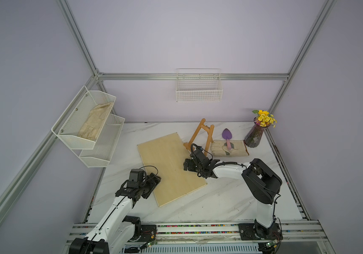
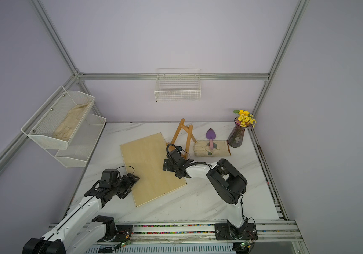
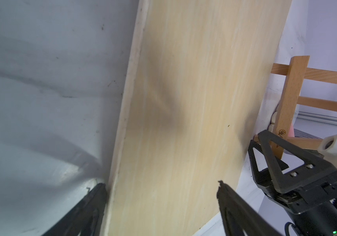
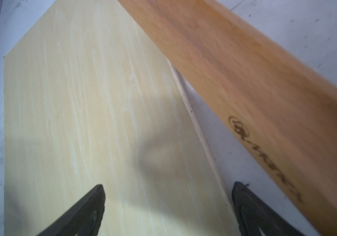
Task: Assemble the easel
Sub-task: Adjust the drawing board at the center of the board.
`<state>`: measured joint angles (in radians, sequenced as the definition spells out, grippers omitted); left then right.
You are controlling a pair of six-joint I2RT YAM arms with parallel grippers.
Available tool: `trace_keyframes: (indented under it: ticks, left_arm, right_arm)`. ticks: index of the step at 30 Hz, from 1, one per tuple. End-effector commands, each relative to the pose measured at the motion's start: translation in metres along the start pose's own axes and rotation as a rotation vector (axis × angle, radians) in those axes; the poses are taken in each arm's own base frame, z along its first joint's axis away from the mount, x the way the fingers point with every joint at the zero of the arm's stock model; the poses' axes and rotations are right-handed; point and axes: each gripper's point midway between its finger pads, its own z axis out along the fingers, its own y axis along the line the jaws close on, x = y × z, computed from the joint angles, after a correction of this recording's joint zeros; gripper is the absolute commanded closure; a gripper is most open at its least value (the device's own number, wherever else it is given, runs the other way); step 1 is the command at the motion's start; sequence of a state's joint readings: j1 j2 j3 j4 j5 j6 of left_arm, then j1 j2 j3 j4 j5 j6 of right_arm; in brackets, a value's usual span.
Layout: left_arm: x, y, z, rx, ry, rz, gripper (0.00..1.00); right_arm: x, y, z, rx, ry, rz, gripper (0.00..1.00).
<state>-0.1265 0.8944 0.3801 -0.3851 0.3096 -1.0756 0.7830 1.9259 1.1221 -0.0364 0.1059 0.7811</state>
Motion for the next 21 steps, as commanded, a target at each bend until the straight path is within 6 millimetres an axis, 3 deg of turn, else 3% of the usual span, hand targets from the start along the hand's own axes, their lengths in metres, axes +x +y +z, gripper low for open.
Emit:
trace_keyframes:
  ticks: [1, 10, 21]
  left_arm:
    - [0.028, -0.164, -0.075, 0.683, 0.154, 0.252, 0.16]
    - [0.032, -0.178, -0.093, 0.745, 0.161, 0.254, 0.18]
    - [0.040, -0.197, -0.124, 0.830, 0.184, 0.290, 0.18]
  right_arm:
    - [0.115, 0.041, -0.011, -0.199, 0.439, 0.067, 0.03]
    - [0.117, 0.047, -0.012, -0.226, 0.461, 0.090, 0.03]
    - [0.102, 0.054, -0.025, -0.267, 0.455, 0.153, 0.03]
